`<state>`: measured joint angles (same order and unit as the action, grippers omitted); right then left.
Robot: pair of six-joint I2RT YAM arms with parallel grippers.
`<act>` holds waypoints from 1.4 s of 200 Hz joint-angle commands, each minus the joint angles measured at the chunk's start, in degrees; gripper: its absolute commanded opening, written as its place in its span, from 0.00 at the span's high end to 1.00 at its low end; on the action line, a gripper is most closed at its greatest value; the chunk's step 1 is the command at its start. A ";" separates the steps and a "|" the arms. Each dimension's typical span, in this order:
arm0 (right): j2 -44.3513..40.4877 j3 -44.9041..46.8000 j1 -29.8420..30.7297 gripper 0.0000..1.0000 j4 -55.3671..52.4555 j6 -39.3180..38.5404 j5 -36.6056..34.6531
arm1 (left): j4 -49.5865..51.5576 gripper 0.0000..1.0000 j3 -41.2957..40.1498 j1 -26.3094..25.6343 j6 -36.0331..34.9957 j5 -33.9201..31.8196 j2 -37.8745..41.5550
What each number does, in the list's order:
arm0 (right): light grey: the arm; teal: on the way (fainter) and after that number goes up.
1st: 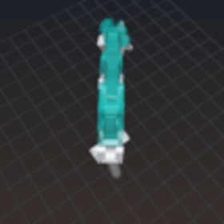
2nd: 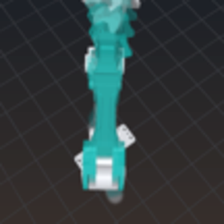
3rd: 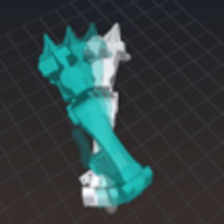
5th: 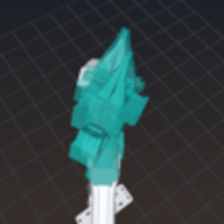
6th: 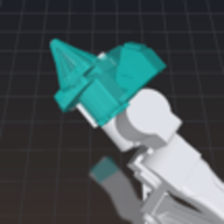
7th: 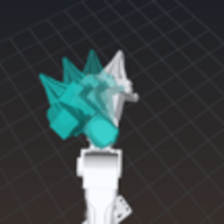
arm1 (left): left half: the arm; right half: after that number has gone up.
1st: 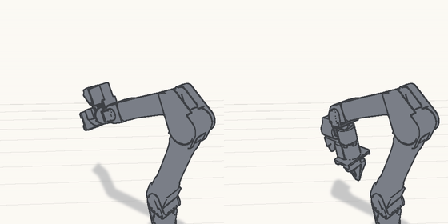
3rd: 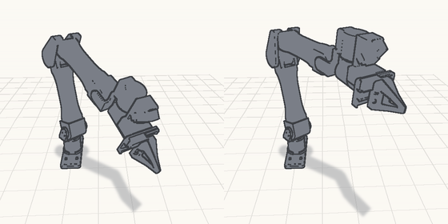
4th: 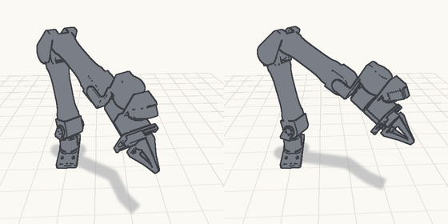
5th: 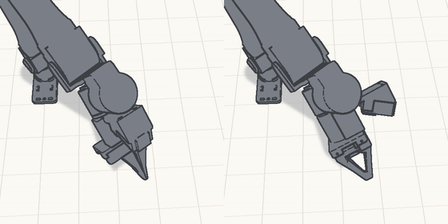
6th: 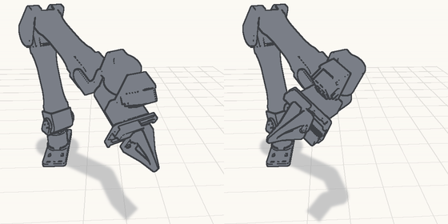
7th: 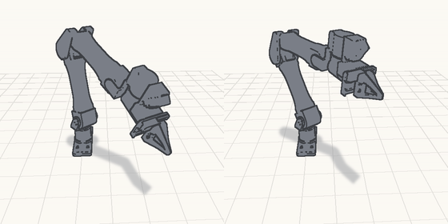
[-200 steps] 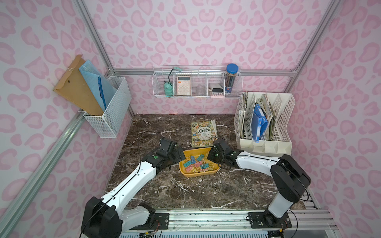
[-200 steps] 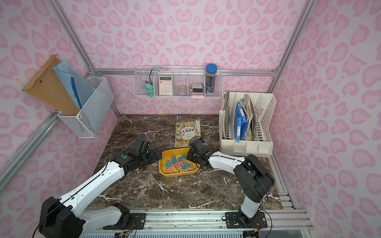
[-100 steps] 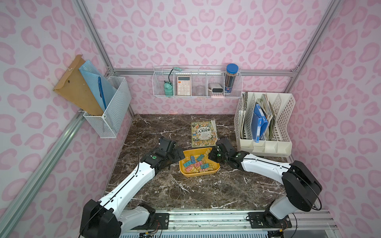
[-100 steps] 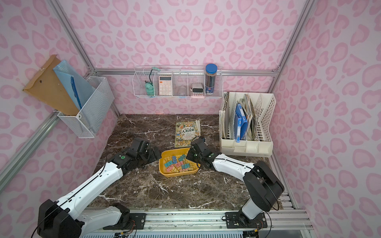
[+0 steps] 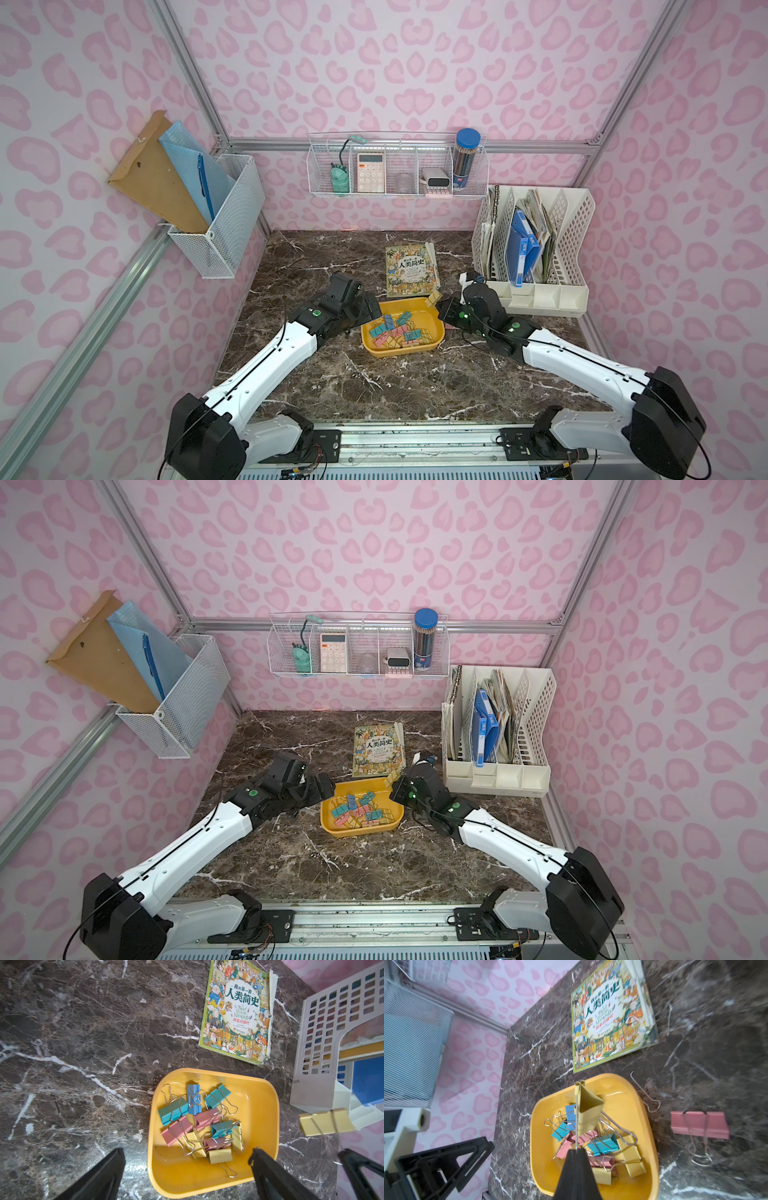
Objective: Take out the binder clips from the storage box
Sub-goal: Place the binder clip at the center of the board.
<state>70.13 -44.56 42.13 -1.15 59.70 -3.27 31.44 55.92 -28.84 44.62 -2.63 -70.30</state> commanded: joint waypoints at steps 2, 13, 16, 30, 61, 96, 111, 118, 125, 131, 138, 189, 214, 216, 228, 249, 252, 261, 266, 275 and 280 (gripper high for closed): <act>-4.36 3.52 -2.18 1.00 0.21 -0.40 -4.21 | -1.03 0.01 2.12 -1.90 -0.85 -0.17 -1.89; -6.37 5.54 -4.10 1.00 0.17 -0.25 -3.50 | -1.12 0.01 3.35 -3.27 -1.23 -0.80 -3.36; -6.93 6.08 -4.71 1.00 0.10 -0.13 -3.25 | -1.12 0.01 3.75 -3.78 -1.36 -1.06 -3.80; -8.84 8.25 -8.16 1.00 -0.50 -0.01 -0.69 | -0.86 0.01 5.62 -5.57 -1.88 -1.97 -5.97; -11.56 13.13 -15.01 1.00 0.50 0.30 4.82 | -0.50 0.01 10.44 -10.14 -3.44 -3.67 -11.47; -12.47 18.80 -21.14 1.00 4.66 3.14 11.44 | 0.66 0.01 15.16 -13.61 -4.50 -3.69 -17.34; -12.26 20.86 -22.82 1.00 7.30 4.90 13.11 | 0.64 0.01 16.61 -14.84 -4.50 -3.26 -19.49; -11.92 21.45 -23.28 1.00 8.26 5.67 13.52 | 0.64 0.01 16.92 -15.29 -4.16 -3.25 -20.05; -11.55 21.69 -23.43 1.00 8.81 5.95 13.47 | 0.32 0.01 17.11 -15.60 -4.03 -2.97 -20.60; -11.14 21.81 -23.49 1.00 9.32 5.96 13.46 | 0.05 0.01 17.27 -15.84 -3.86 -2.74 -21.03; -10.58 21.94 -23.49 1.00 9.85 6.17 13.59 | -0.06 0.01 17.43 -16.06 -3.63 -2.56 -21.38; -5.40 21.90 -23.92 1.00 13.27 8.01 15.05 | -0.24 0.01 16.39 -16.25 -3.39 -4.02 -20.81; -2.45 23.38 -24.11 1.00 16.50 11.59 15.26 | -0.15 0.01 16.07 -16.25 -3.66 -4.99 -20.03; -2.32 23.42 -24.11 1.00 16.69 11.71 15.29 | -0.15 0.01 16.06 -16.25 -3.66 -5.01 -19.93; -0.68 24.02 -24.12 1.00 18.43 13.41 15.87 | -0.07 0.01 15.97 -16.25 -3.66 -5.50 -19.70; 1.15 24.89 -24.11 1.00 20.94 16.22 16.45 | -0.05 0.01 15.72 -16.25 -3.75 -5.80 -19.12; 1.31 24.84 -24.07 1.00 20.93 16.43 16.45 | -0.03 0.01 15.68 -16.25 -3.75 -5.88 -19.02; 1.05 24.99 -23.81 1.00 20.37 17.11 15.15 | 0.18 0.01 15.62 -16.25 -3.84 -6.06 -18.89; 0.71 25.31 -23.67 1.00 20.23 17.87 14.23 | 0.28 0.01 15.54 -16.26 -3.75 -6.22 -18.76; -0.16 26.18 -23.54 1.00 20.25 19.64 13.08 | 0.37 0.01 15.37 -16.25 -3.67 -6.28 -18.64; -0.70 26.51 -23.24 1.00 20.47 20.54 12.28 | 0.38 0.01 15.28 -16.25 -3.59 -6.33 -18.55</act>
<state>70.76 -19.31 18.37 17.78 75.26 12.29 31.62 71.50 -45.12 41.41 -7.94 -89.45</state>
